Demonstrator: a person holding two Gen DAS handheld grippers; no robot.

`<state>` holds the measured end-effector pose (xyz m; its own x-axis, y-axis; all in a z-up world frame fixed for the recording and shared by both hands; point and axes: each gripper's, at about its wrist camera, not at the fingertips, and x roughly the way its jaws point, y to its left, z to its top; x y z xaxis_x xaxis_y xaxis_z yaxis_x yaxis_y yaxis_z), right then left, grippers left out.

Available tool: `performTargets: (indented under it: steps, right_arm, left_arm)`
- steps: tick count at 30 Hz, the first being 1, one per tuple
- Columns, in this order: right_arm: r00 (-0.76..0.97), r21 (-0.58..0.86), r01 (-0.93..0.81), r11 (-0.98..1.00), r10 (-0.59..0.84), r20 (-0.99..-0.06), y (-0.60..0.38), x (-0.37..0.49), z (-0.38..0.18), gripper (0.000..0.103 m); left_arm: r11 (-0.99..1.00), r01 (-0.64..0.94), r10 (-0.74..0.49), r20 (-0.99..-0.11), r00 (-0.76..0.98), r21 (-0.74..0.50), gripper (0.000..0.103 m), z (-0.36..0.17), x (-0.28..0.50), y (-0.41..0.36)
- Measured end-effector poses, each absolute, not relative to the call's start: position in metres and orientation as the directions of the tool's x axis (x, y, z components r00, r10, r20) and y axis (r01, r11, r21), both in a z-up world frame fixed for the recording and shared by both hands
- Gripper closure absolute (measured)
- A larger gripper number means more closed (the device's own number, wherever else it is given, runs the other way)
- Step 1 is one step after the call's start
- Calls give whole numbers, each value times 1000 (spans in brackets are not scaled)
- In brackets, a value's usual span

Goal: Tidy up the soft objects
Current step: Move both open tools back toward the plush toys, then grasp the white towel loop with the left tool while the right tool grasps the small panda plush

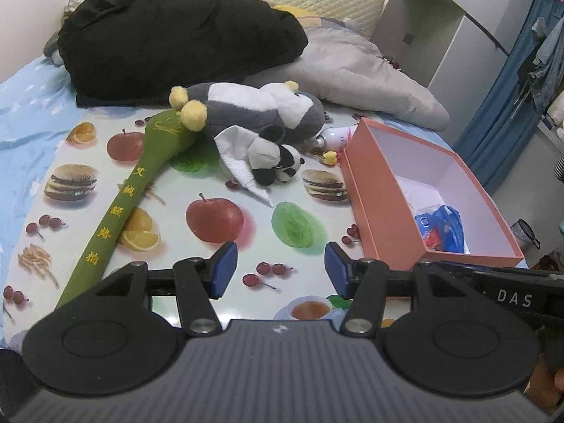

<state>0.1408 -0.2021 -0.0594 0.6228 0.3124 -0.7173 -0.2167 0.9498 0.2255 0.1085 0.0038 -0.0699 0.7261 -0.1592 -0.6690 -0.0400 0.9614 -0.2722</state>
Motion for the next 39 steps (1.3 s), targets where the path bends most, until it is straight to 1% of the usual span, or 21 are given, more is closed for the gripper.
performTargets:
  steps: [14, 24, 25, 26, 28, 34, 36, 37, 38, 39]
  right_arm:
    - [604, 218, -245, 945, 325, -727, -181, 185, -67, 70]
    - [578, 240, -244, 940, 339, -742, -178, 229, -78, 70]
    - [574, 243, -245, 939, 342, -744, -178, 234, -79, 66]
    - [572, 245, -245, 938, 344, -745, -177, 239, -81, 54]
    - [570, 249, -244, 937, 346, -745, -175, 251, -85, 45]
    - [551, 268, -246, 932, 362, -752, -164, 297, -98, 46]
    - [542, 277, -239, 931, 365, -757, -159, 313, -104, 41]
    - [538, 282, -233, 931, 365, -760, -158, 320, -107, 32]
    - [535, 293, -226, 929, 370, -759, -156, 328, -110, 29]
    - [529, 308, -223, 925, 380, -759, -153, 336, -113, 29]
  left_arm:
    - [951, -113, -134, -712, 690, -288, 42, -101, 149, 31]
    - [943, -146, -131, -739, 661, -298, 42, -130, 192, 44]
    - [941, -150, -134, -740, 659, -304, 42, -132, 198, 45]
    - [938, -153, -139, -740, 659, -312, 42, -135, 203, 46]
    - [931, -158, -150, -738, 658, -330, 42, -140, 216, 49]
    - [925, -161, -161, -738, 655, -345, 42, -157, 259, 52]
    - [920, -165, -169, -739, 653, -356, 43, -165, 274, 55]
    - [919, -164, -172, -737, 654, -359, 43, -168, 281, 55]
    - [917, -163, -174, -734, 656, -363, 43, -171, 289, 56]
    - [916, -164, -175, -732, 658, -366, 43, -174, 295, 58]
